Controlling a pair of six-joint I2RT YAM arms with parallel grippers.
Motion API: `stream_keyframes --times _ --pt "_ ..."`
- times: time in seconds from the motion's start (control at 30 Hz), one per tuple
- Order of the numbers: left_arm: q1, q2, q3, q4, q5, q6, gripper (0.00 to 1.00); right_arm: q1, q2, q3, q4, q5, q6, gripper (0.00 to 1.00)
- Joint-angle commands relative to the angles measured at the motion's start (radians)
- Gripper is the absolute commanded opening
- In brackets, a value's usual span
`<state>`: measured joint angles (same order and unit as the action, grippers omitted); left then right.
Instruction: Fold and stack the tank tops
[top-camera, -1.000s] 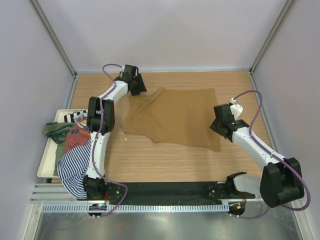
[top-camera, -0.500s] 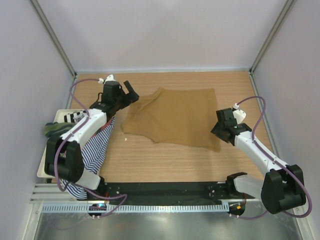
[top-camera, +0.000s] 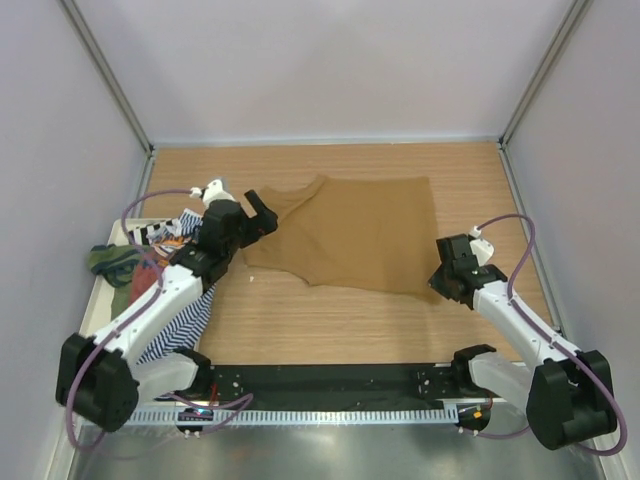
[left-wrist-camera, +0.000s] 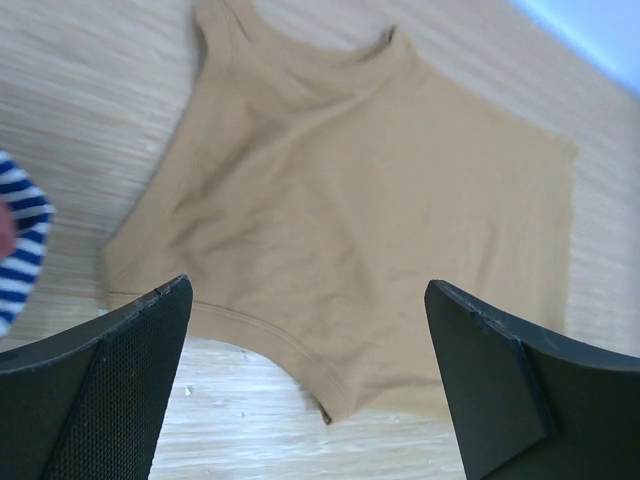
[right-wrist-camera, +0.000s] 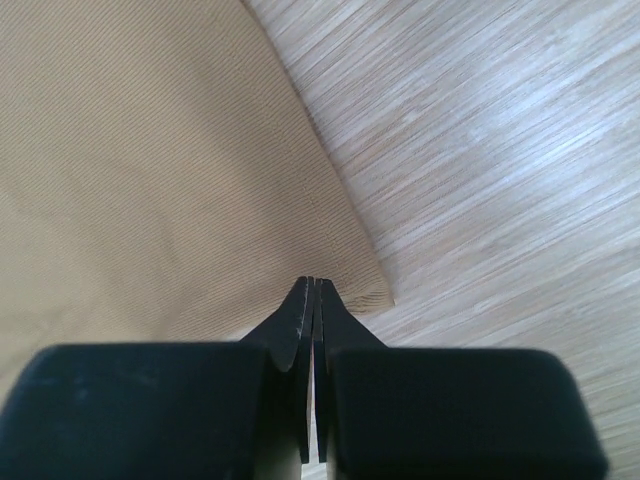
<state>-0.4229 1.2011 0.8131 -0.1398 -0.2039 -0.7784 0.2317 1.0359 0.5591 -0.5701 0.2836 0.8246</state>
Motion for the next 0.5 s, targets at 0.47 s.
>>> stream_keyframes --times 0.47 --pt "-0.013 -0.414 -0.212 -0.273 -0.048 -0.16 0.92 -0.006 -0.097 -0.045 -0.013 0.078 0.048 0.03"
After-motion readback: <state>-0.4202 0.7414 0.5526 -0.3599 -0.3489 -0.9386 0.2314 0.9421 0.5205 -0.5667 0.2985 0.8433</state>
